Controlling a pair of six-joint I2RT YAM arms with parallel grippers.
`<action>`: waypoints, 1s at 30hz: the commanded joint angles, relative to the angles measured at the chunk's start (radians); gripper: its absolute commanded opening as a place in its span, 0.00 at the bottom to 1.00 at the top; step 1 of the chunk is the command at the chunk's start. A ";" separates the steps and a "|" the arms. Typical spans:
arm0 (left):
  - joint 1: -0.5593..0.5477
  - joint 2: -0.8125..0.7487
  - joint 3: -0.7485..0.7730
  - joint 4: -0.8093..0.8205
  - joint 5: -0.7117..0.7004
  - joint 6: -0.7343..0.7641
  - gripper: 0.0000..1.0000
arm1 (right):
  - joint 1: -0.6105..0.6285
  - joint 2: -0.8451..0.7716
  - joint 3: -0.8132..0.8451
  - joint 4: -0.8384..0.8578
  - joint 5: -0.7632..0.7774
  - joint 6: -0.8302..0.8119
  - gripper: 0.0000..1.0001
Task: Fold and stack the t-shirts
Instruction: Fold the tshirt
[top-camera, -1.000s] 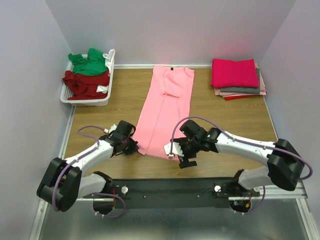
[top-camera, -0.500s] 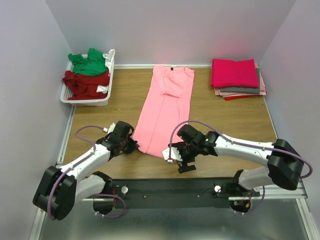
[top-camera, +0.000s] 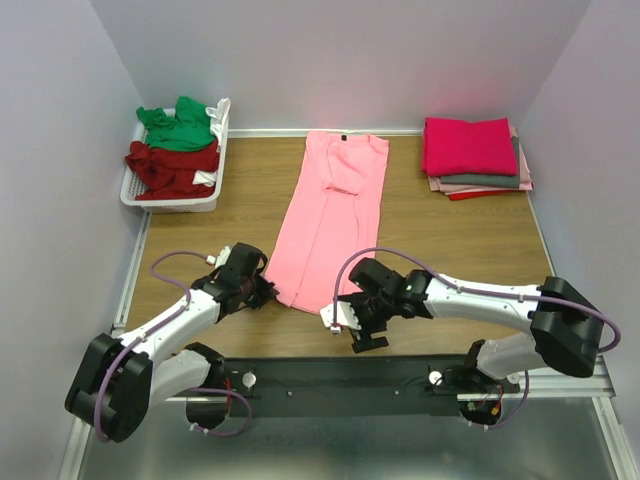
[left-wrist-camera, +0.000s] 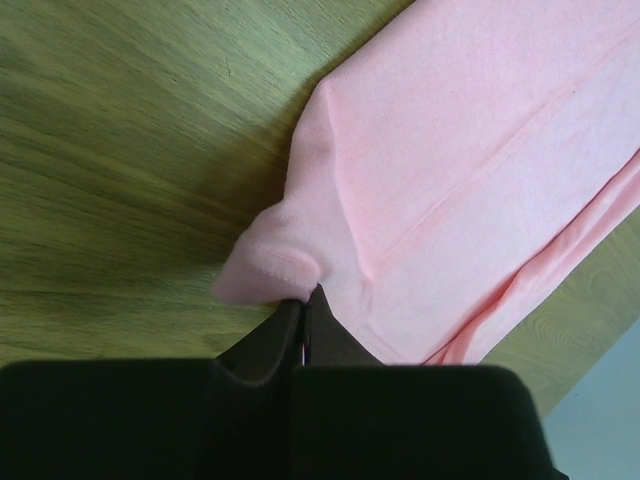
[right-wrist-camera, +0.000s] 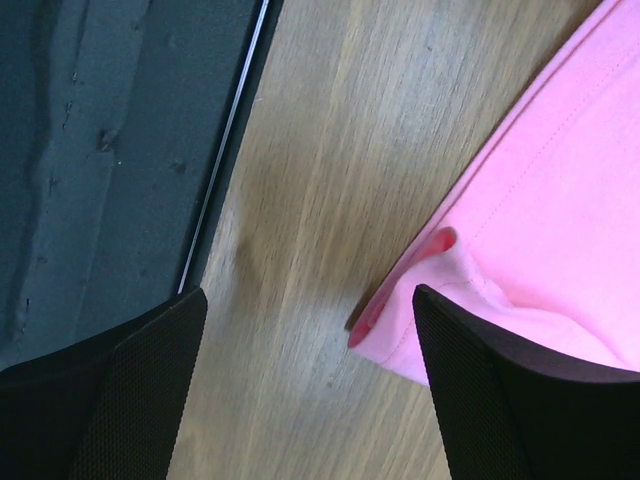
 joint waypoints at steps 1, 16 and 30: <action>-0.003 -0.016 -0.016 0.017 0.010 0.006 0.00 | 0.013 0.025 -0.009 0.046 0.036 0.041 0.89; -0.003 -0.024 -0.017 0.027 0.020 0.012 0.00 | 0.020 0.076 -0.021 0.144 0.219 0.122 0.75; -0.003 -0.036 -0.028 0.043 0.027 0.013 0.00 | 0.014 0.159 -0.010 0.175 0.290 0.159 0.50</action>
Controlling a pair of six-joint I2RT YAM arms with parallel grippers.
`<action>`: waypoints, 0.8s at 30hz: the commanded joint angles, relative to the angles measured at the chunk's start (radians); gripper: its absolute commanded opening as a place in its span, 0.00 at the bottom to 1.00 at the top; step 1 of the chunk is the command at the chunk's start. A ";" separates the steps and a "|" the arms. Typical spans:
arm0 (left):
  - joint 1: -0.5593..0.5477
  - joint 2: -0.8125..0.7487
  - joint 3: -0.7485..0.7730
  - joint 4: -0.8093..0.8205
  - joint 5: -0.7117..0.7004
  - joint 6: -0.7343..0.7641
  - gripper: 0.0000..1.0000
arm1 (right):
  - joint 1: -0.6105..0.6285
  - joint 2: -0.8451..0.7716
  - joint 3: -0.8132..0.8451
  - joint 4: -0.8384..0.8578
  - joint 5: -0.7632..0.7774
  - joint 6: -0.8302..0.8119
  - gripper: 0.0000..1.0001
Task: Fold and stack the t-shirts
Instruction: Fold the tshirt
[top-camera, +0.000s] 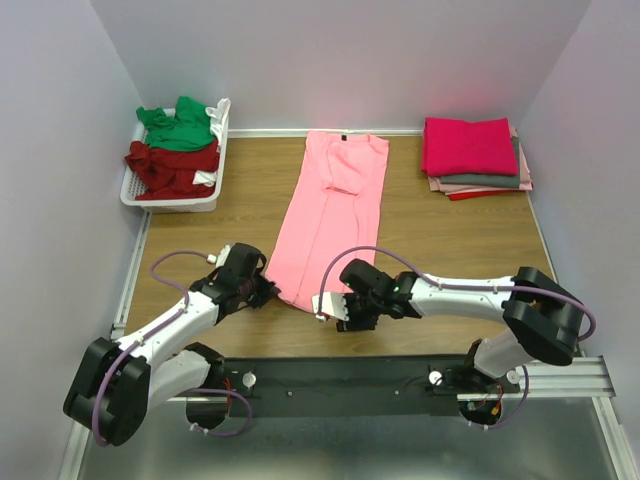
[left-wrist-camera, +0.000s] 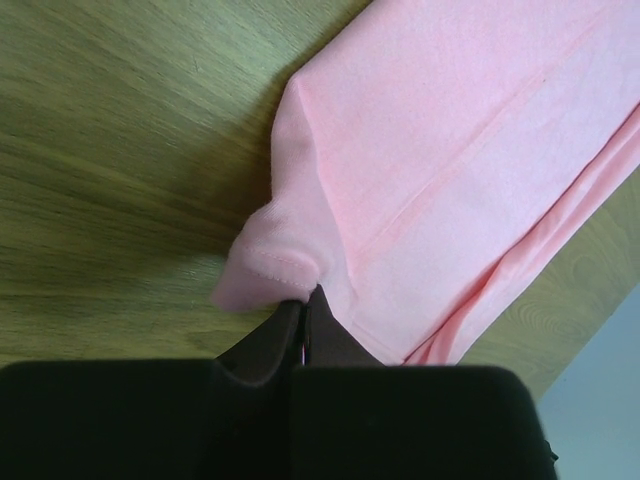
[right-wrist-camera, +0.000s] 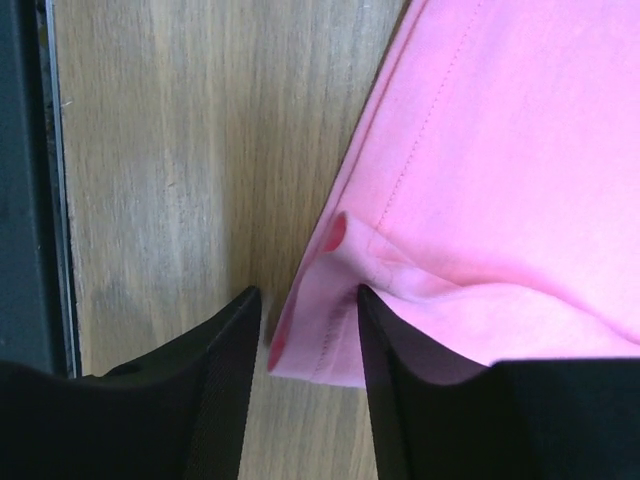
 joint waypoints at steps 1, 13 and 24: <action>-0.003 -0.014 -0.017 0.017 0.010 0.007 0.00 | 0.000 0.040 -0.005 0.012 0.070 0.017 0.50; -0.003 -0.011 -0.024 0.029 0.010 0.011 0.00 | -0.020 0.063 -0.010 0.019 0.081 0.026 0.20; -0.003 0.000 -0.012 0.043 0.010 0.019 0.00 | -0.037 0.024 -0.001 0.009 0.029 0.038 0.00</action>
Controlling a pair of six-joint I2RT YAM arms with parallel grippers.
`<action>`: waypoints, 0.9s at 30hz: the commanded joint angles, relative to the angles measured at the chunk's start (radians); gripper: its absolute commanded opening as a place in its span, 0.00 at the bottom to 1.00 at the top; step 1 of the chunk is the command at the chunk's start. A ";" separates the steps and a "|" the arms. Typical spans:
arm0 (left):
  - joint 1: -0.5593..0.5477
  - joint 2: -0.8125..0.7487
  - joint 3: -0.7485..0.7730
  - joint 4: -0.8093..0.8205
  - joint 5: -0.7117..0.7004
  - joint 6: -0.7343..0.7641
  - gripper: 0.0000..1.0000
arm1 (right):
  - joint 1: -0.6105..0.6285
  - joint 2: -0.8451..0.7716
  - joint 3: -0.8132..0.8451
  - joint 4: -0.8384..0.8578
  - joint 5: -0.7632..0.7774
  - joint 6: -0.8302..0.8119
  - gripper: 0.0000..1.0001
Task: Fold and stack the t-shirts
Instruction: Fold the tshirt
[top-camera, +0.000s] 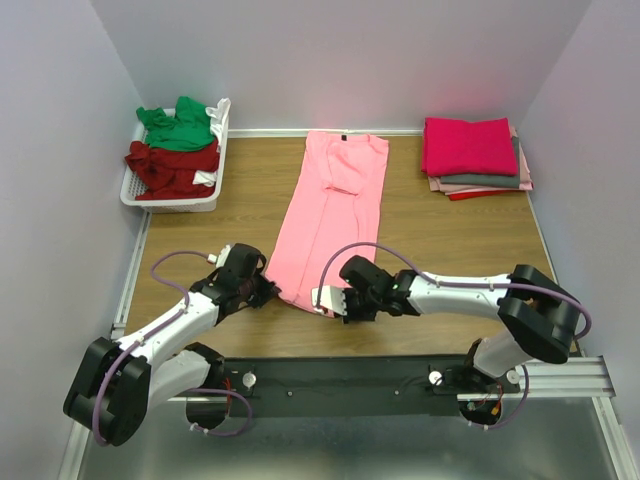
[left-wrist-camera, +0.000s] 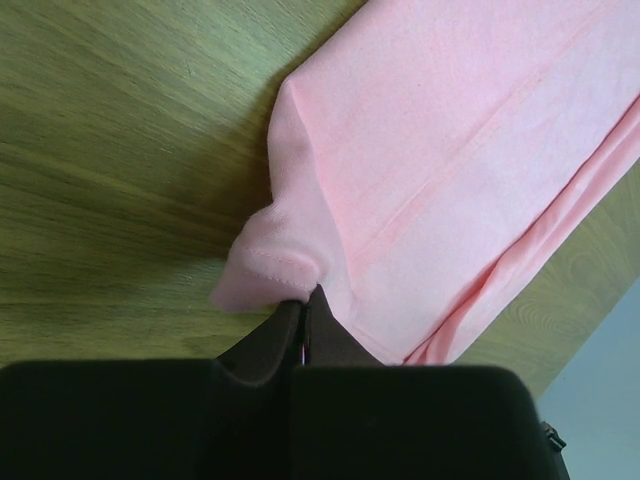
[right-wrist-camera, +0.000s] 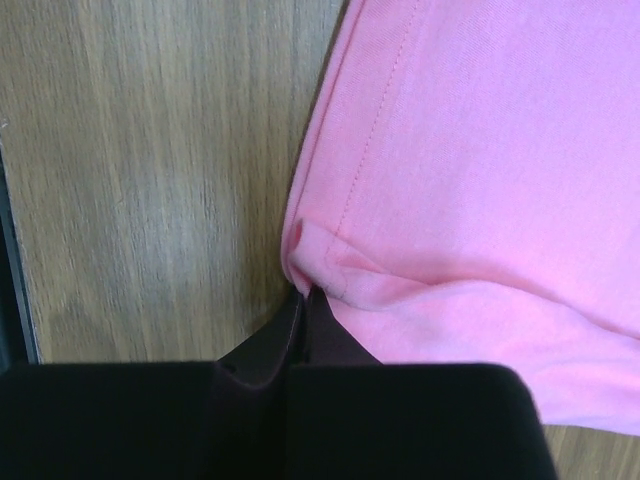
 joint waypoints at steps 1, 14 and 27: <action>-0.003 0.000 0.000 0.020 0.009 0.014 0.00 | -0.018 -0.012 -0.005 -0.049 -0.019 0.001 0.00; -0.003 0.044 0.041 0.037 0.055 0.056 0.00 | -0.069 -0.058 0.038 -0.120 -0.121 -0.035 0.01; -0.003 0.112 0.147 0.037 0.053 0.108 0.00 | -0.144 -0.113 0.115 -0.171 -0.113 -0.061 0.00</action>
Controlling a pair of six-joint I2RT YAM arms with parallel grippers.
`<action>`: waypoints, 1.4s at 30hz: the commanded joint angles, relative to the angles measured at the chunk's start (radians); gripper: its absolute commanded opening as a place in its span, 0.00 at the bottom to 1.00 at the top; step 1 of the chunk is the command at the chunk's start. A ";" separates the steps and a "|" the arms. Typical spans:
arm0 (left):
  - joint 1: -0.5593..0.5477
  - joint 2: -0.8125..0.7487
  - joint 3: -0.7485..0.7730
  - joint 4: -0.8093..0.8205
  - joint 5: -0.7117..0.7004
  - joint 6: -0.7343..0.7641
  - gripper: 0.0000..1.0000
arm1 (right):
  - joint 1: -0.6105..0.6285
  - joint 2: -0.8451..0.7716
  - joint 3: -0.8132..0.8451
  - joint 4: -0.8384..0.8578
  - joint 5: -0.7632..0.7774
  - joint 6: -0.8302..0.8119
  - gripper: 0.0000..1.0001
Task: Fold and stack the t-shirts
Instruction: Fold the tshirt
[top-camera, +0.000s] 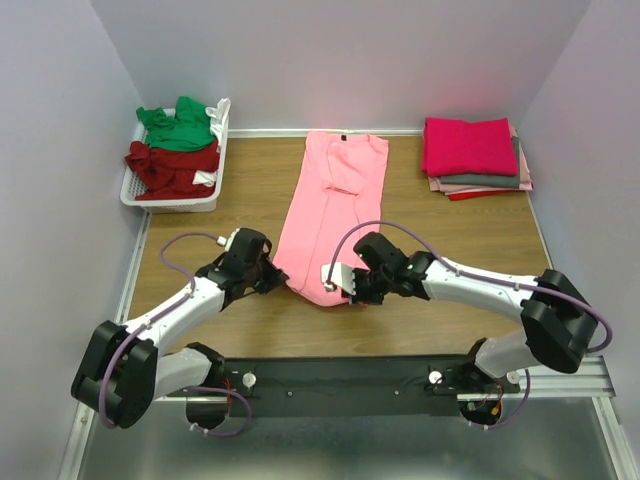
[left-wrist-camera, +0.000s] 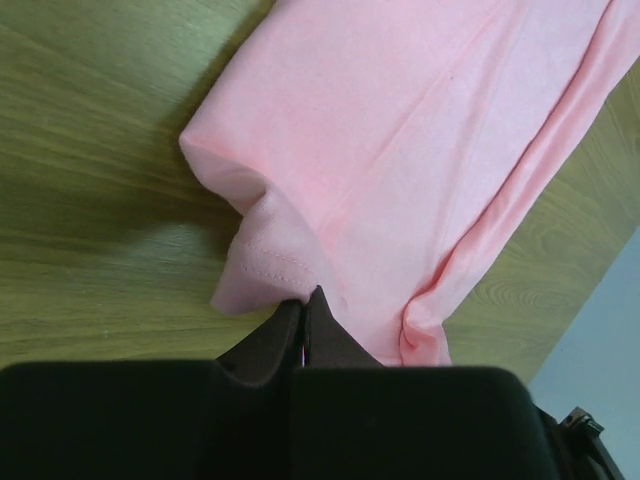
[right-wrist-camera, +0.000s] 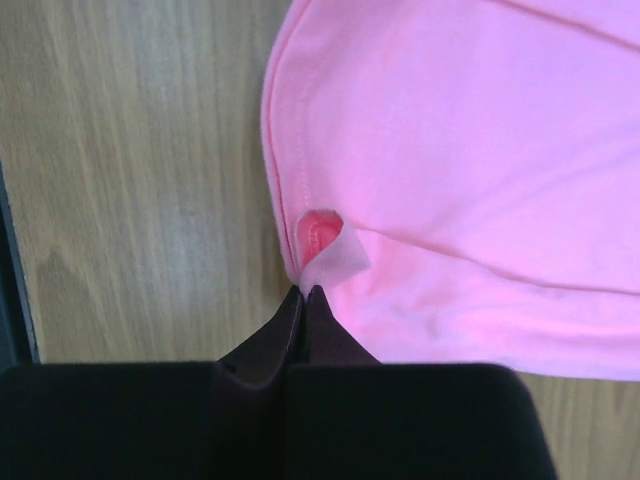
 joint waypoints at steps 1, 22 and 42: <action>-0.005 0.025 0.050 0.007 0.006 0.035 0.00 | -0.029 -0.037 0.061 -0.039 -0.019 -0.029 0.00; 0.097 0.258 0.341 0.019 0.009 0.184 0.00 | -0.287 0.084 0.289 -0.058 -0.037 -0.091 0.00; 0.209 0.768 0.827 0.000 0.126 0.362 0.00 | -0.454 0.369 0.568 -0.055 -0.066 -0.089 0.00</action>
